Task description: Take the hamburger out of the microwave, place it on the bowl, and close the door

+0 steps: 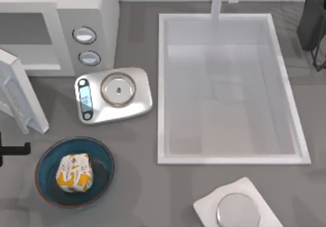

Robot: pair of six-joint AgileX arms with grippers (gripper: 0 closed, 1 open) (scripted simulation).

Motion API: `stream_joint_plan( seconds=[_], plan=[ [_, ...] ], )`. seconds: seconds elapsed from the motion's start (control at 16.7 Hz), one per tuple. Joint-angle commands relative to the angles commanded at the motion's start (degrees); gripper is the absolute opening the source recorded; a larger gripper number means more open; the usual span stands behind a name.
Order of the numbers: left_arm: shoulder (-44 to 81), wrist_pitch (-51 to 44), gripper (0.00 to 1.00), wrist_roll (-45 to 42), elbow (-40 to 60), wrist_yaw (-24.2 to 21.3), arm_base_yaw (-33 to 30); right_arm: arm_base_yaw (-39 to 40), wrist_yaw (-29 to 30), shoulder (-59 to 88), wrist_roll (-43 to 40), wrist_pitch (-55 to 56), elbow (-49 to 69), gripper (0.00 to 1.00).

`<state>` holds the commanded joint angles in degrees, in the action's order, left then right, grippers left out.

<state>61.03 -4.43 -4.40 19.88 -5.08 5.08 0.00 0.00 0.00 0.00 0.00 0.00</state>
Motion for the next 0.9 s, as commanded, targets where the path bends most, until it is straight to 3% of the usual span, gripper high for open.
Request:
stream_joint_plan(
  seconds=[0.48, 0.9],
  plan=[
    [2.02, 1.10, 0.00, 0.91, 1.57, 0.68, -0.85, 0.00, 0.00, 0.00, 0.00, 0.00, 0.00, 1.00],
    [22.80, 8.96, 0.00, 1.71, 13.08, 1.57, -2.35, 0.00, 0.00, 0.00, 0.00, 0.00, 0.00, 1.00]
  ],
)
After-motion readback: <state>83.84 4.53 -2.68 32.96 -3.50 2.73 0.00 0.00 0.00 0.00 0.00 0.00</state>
